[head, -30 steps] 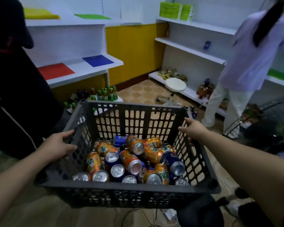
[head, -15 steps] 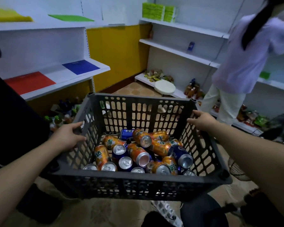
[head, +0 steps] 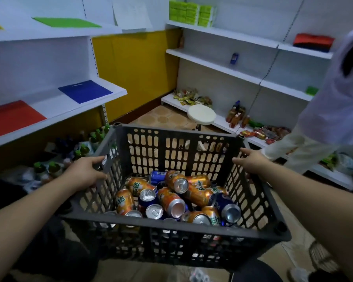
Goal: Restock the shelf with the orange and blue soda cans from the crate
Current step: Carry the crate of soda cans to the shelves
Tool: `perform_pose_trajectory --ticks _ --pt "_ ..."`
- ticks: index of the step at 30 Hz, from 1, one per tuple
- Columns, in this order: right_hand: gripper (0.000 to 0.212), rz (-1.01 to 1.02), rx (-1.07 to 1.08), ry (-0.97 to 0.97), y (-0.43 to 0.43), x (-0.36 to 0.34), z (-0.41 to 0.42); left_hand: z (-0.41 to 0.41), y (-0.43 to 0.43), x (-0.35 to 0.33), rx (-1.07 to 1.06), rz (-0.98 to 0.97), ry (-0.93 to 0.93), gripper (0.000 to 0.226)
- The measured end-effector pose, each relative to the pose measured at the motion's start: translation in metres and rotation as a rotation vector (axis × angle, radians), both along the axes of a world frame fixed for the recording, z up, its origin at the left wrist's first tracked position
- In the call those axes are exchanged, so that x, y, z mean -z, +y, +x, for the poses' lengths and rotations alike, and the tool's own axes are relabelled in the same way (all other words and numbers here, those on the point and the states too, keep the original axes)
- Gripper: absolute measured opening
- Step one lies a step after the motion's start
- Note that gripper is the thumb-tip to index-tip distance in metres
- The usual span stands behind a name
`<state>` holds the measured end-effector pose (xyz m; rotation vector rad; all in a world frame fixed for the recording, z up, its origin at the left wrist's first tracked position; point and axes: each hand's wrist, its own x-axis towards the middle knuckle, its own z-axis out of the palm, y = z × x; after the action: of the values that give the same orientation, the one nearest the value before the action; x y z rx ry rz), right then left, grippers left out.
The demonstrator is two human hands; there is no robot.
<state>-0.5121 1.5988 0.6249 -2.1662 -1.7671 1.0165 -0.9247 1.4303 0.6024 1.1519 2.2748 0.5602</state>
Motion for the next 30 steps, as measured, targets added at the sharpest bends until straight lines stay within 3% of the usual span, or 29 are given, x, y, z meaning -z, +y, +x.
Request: perform_pose_trajectory --ticks 5,15,20,30 --pt "0.068 -0.02 0.006 0.019 0.071 0.005 -0.013 -0.005 0.07 -0.003 -0.015 -0.046 0.027 0.073" --pt "0.068 0.094 0.027 0.041 0.201 -0.008 -0.03 -0.031 0.195 -0.015 -0.043 0.073 0.056 0.072" --pt "0.068 0.116 0.016 -0.009 0.266 -0.01 -0.053 -0.049 0.259 -0.012 -0.066 0.066 -0.036 0.071" --pt "0.07 0.075 0.065 -0.016 0.392 0.013 -0.076 -0.089 0.416 0.004 0.068 0.04 -0.083 0.073"
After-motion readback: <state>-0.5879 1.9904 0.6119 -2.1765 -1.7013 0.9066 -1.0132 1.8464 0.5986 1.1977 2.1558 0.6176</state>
